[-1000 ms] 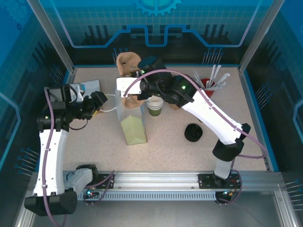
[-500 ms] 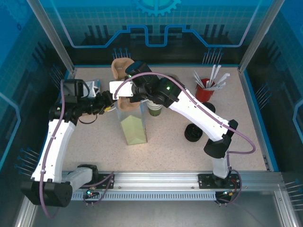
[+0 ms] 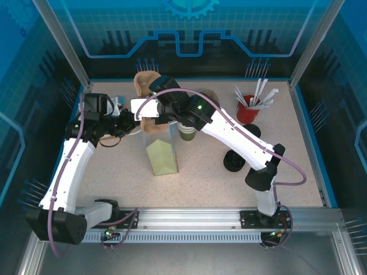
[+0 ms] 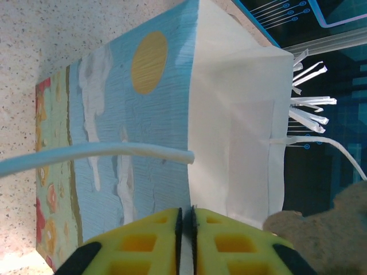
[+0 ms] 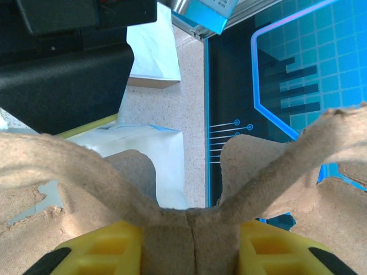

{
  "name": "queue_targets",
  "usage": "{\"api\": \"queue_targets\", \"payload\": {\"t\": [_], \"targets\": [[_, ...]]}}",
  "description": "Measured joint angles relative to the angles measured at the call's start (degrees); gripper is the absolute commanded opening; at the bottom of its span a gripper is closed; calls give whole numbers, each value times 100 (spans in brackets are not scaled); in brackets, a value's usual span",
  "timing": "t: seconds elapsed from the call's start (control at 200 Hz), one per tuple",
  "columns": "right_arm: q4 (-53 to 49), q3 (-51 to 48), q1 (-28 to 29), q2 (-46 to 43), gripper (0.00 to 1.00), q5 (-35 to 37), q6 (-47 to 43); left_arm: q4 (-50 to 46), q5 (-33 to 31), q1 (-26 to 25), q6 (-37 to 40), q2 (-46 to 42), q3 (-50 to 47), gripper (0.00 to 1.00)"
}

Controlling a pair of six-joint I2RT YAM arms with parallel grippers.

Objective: Pack the takeout coffee

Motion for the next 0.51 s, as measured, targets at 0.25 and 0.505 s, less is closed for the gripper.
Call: {"api": "queue_targets", "payload": {"t": [0.25, 0.505], "targets": [[70, -61, 0, 208, 31, 22, -7, 63, -39, -24, -7, 2, 0, 5], [162, -717, 0, 166, 31, 166, -181, 79, -105, -37, -13, -2, 0, 2]]}}
